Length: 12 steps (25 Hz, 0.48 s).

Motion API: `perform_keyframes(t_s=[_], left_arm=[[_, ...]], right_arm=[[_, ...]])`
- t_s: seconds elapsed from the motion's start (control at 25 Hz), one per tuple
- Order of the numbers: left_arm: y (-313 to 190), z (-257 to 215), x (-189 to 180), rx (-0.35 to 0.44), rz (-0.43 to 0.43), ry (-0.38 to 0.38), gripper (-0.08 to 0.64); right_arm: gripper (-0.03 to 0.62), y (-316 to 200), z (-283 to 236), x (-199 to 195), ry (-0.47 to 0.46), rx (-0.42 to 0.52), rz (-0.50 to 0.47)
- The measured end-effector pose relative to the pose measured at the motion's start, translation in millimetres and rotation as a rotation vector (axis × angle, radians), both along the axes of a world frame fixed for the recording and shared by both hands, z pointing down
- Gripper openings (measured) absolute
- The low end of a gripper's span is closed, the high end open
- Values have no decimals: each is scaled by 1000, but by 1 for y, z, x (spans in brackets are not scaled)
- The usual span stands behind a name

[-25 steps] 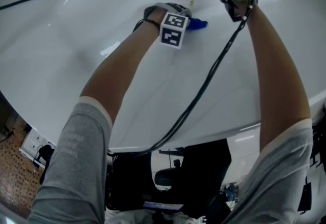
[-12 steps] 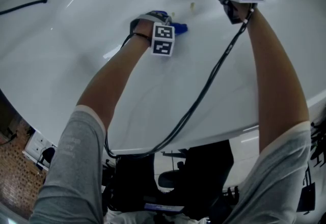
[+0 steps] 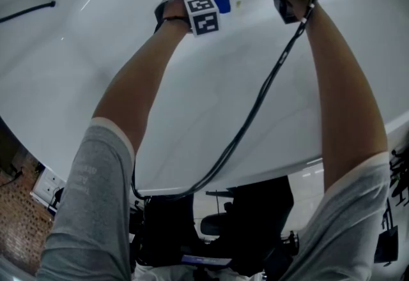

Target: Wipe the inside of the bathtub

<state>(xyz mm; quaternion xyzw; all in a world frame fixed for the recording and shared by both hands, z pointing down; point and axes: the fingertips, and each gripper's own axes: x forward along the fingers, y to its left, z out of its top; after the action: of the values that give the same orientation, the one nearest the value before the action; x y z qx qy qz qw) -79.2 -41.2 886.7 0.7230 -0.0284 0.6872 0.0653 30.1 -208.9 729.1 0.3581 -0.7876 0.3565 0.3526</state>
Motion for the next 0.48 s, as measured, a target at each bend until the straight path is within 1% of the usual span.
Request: perform_keyframes(t_s=[0.08,0.16,0.36,0.48], left_arm=[[-2,-2,3,7,1,5,114],[7,-1,8,7,26,17,114],[51,-1,28,-68,70,66,114],[59,-3,38,-98,83,79,115]], right_arm=[[9,-3,1,6,10,3,18],[9,-6,3,10,16,5,35],[9,-7,5,8,10,6,59],[9,-8,3,7,2,5,64]])
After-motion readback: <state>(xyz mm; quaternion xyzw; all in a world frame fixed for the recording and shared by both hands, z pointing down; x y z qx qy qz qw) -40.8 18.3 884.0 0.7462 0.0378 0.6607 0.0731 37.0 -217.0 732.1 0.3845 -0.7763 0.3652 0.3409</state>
